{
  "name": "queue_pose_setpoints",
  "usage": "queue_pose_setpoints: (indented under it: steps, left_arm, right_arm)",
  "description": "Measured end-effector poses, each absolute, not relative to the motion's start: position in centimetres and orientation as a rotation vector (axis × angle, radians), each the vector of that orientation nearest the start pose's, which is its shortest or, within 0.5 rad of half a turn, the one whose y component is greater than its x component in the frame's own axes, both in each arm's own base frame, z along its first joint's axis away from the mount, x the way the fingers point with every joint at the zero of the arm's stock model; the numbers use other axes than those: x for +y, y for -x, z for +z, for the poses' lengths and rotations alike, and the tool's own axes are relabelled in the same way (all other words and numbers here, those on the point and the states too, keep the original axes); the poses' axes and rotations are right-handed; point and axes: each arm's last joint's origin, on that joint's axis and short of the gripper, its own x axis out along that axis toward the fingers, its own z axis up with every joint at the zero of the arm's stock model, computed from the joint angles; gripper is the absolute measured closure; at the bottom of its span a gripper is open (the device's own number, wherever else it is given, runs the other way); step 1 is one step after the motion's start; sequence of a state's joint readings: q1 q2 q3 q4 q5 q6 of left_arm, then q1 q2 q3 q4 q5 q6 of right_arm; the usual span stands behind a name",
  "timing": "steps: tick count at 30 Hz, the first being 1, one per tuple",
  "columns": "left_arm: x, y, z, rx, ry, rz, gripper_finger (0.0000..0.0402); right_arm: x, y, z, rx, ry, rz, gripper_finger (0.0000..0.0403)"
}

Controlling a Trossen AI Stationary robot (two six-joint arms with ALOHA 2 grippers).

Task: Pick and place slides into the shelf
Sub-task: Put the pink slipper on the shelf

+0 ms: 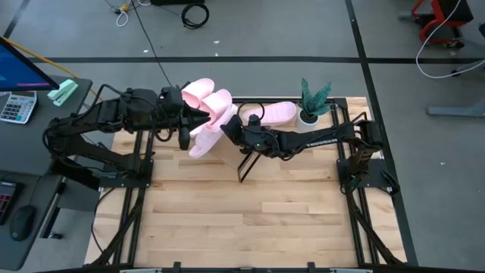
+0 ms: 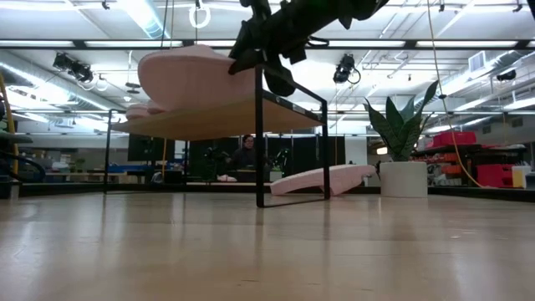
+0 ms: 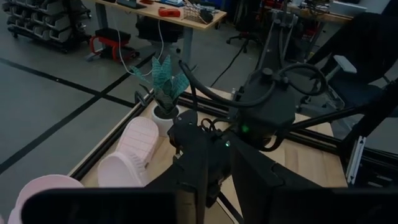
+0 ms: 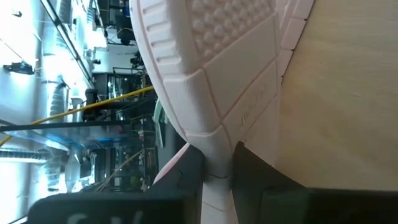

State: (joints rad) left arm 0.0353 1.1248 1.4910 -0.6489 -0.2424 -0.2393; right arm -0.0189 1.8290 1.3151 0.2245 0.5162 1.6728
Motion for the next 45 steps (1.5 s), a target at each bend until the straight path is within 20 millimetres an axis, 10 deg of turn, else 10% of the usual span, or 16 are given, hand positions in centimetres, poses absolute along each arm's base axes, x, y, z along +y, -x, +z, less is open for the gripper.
queue_pose_setpoints:
  steps: [10,45]
  left_arm:
    - [1.4,-20.5,45.8,0.258,0.206,0.309,0.0327]
    - [1.4,-20.5,45.6,0.271,0.205,0.311,0.0324]
  right_arm:
    - [-2.1,-41.8,26.0,-0.158,-1.510,-0.637,0.0229]
    - [-3.5,-41.4,25.1,0.126,-1.177,-0.622,0.0229]
